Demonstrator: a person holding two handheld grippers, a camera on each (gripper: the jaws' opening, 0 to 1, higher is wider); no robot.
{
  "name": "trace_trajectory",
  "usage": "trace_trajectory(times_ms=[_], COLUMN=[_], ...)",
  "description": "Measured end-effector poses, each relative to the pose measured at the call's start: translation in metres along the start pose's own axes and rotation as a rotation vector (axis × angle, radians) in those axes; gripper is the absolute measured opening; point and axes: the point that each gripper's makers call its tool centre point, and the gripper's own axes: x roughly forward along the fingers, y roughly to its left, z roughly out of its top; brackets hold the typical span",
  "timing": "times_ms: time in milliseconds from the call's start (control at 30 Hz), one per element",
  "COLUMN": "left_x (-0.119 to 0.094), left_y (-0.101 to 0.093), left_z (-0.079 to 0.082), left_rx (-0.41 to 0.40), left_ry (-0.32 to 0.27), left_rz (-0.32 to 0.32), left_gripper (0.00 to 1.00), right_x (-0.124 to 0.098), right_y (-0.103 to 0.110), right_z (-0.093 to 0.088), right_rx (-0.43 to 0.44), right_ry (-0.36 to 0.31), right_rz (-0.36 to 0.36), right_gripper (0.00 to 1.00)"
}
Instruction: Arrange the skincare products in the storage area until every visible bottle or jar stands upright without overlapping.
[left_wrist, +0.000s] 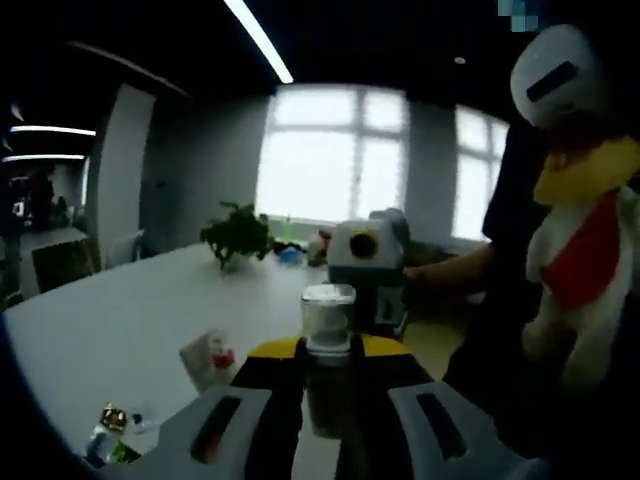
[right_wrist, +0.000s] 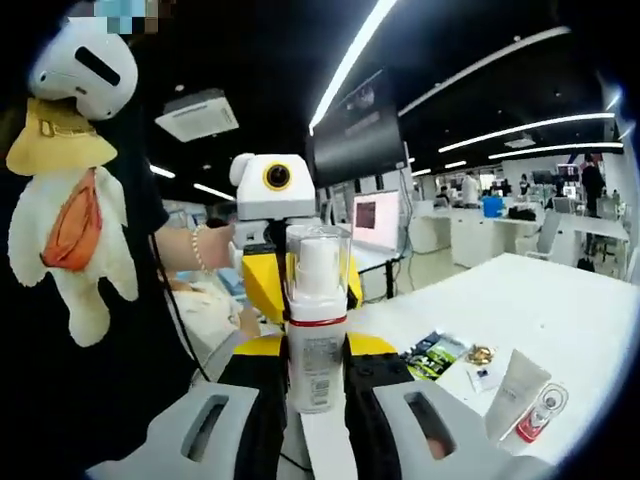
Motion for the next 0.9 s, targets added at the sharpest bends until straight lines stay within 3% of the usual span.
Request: trace_trajectory(times_ms=[167,467,633,833,900], left_x=[0.003,0.004,0.005,0.007,0.011], left_y=[-0.002,0.002,0.004,0.008,0.008], left_z=[-0.008,-0.024,-0.017,-0.028,-0.03], left_rx=[0.029,0.172,0.192,0.26,0.26], left_ry=[0.066,0.262,0.281,0.397,0.405], left_rz=[-0.002,-0.009,-0.028,-0.041,-0.037], left_gripper=[0.17,0.22,0.24,0.24,0.24], right_x=[0.001,0.004,0.006,0.007,0.007], right_y=[-0.001,-0.004,-0.005,-0.01,-0.013], right_z=[-0.01,-0.022,-0.027,-0.033,-0.037], right_rx=[-0.044,-0.078,-0.087,-0.091,-0.087], right_ry=[0.055,0.112,0.128,0.135,0.134], right_rz=[-0.006,0.009,0.023,0.018,0.011], right_gripper=[0.2,0.19,0.19,0.2,0.2])
